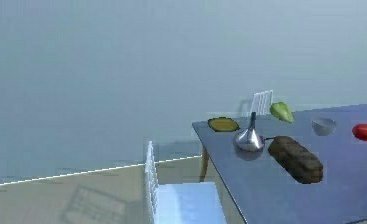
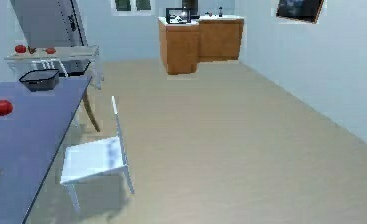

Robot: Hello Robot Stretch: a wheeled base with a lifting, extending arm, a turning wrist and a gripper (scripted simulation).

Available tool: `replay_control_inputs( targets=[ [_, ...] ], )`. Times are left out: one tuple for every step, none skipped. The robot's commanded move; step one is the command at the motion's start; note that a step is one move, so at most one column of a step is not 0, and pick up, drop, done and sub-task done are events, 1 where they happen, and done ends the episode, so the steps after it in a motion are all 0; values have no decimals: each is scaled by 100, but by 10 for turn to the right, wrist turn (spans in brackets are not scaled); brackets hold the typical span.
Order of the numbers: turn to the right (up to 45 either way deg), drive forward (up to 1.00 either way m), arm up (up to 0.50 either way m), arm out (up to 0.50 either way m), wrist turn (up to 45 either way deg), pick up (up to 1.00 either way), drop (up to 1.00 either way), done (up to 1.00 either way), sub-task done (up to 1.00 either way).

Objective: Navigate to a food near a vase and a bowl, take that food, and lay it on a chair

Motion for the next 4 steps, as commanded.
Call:
replay_control_inputs(
  targets=[
    [450, 0, 0, 0, 0, 0, 0, 0, 0],
    [450, 0, 0, 0, 0, 0, 0, 0, 0],
    [180, 0, 0, 0, 0, 0, 0, 0, 0],
    [0, 25, 0, 0, 0, 0, 0, 0, 0]
  ],
)
